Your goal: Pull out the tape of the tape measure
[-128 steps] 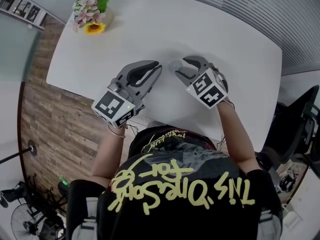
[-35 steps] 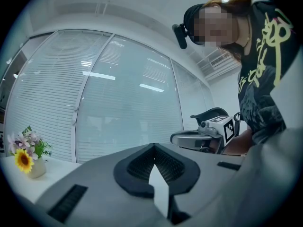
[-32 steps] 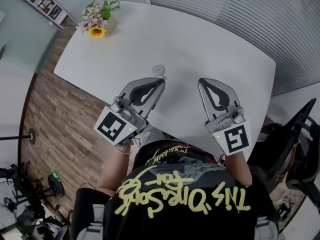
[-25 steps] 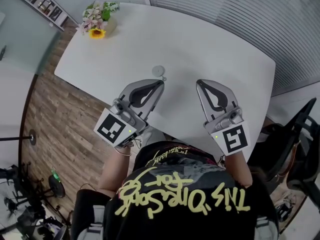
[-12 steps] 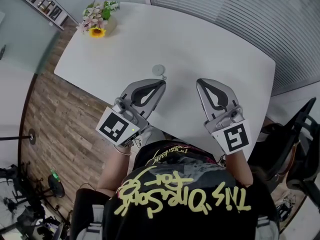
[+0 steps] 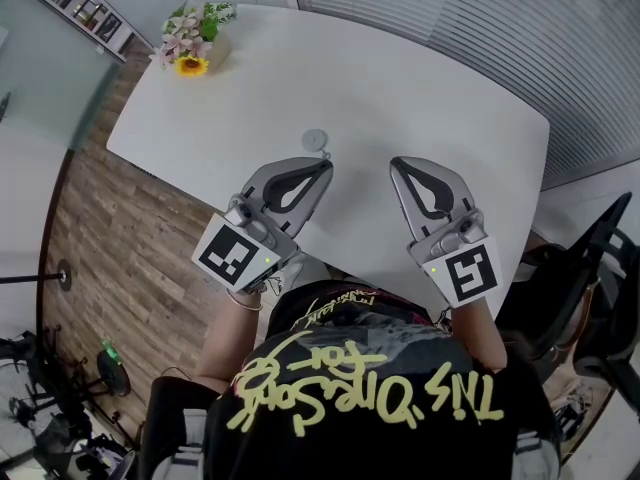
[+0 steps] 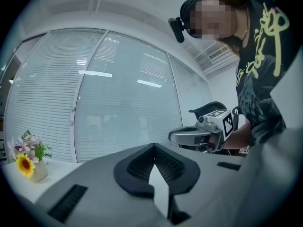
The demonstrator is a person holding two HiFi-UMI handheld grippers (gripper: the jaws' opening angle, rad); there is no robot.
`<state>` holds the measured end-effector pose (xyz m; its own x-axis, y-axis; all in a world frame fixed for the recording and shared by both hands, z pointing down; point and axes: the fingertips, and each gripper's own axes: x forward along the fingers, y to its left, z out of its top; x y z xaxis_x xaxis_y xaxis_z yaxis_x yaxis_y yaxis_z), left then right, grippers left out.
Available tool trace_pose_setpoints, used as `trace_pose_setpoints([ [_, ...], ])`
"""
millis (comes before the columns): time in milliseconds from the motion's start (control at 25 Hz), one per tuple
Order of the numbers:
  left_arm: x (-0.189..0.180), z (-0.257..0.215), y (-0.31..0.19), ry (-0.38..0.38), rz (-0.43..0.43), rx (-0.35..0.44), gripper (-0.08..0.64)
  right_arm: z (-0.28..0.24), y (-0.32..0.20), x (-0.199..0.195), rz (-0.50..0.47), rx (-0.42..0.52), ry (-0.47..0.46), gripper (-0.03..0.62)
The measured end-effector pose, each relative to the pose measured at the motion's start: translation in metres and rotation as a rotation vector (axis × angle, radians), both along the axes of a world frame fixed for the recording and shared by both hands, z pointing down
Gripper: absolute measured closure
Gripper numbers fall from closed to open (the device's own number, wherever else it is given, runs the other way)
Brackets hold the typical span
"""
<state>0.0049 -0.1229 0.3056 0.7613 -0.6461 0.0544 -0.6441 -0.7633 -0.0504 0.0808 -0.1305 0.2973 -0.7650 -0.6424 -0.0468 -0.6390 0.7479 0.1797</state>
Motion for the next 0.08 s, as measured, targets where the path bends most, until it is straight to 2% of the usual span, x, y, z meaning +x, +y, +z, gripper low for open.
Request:
trace_pose_setpoints([
  [80,0.0007,0.0006,0.0014,0.0,0.002,0.0,0.566,0.0016,0.0008,0.0012,0.004,-0.004,0.002,0.589],
])
